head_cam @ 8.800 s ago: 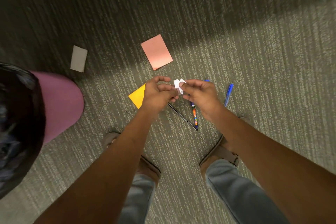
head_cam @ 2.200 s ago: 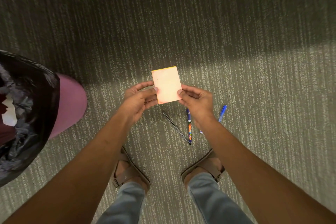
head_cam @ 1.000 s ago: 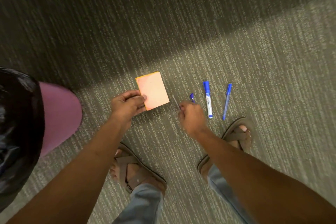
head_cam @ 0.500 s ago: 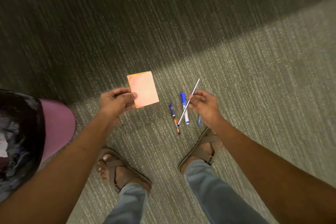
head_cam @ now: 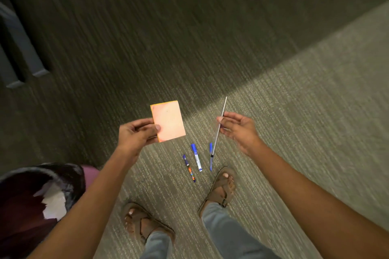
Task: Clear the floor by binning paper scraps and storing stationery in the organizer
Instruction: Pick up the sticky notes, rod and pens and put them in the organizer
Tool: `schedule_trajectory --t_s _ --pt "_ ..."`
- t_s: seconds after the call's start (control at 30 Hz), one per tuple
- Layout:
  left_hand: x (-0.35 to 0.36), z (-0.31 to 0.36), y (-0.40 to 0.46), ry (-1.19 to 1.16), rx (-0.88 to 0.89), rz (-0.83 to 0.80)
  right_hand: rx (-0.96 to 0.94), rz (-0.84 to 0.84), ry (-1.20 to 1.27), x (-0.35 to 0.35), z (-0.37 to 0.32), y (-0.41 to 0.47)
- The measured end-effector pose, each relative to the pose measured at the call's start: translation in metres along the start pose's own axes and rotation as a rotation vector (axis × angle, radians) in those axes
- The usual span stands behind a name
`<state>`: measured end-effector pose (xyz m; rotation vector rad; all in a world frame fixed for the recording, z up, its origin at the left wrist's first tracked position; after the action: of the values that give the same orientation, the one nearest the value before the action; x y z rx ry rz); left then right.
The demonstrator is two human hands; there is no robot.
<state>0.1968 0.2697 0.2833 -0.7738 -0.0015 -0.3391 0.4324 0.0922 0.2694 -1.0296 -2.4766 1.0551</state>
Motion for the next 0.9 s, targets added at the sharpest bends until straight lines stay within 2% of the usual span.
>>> schedule_trajectory --t_s 0.27,0.4,0.63,0.9 --pt "0.062 0.149 -0.129 0.041 0.012 -0.085 -0.067 -0.012 0.045 -0.022 -0.162 -0.134" --pt "0.084 0.206 -0.198 -0.011 0.030 -0.084 -0.096 -0.026 0.081 -0.031 -0.226 -0.194" --pt "0.131 0.276 -0.281 -0.052 0.113 -0.112 -0.187 -0.077 0.001 -0.056 -0.308 -0.268" --pt "0.196 0.315 -0.316 -0.062 0.183 -0.141 -0.263 -0.049 -0.003 -0.114 -0.367 -0.296"
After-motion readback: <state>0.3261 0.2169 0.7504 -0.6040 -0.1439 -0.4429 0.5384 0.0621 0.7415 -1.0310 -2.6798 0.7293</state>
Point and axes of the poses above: each hand's wrist, its own y-axis towards the middle knuckle, its own x-axis out of the palm, z = x × y, the point moved 2 cm from there along y, towards the middle knuckle, and after that the axes turned 11 degrees about -y, right-handed, at the moved point
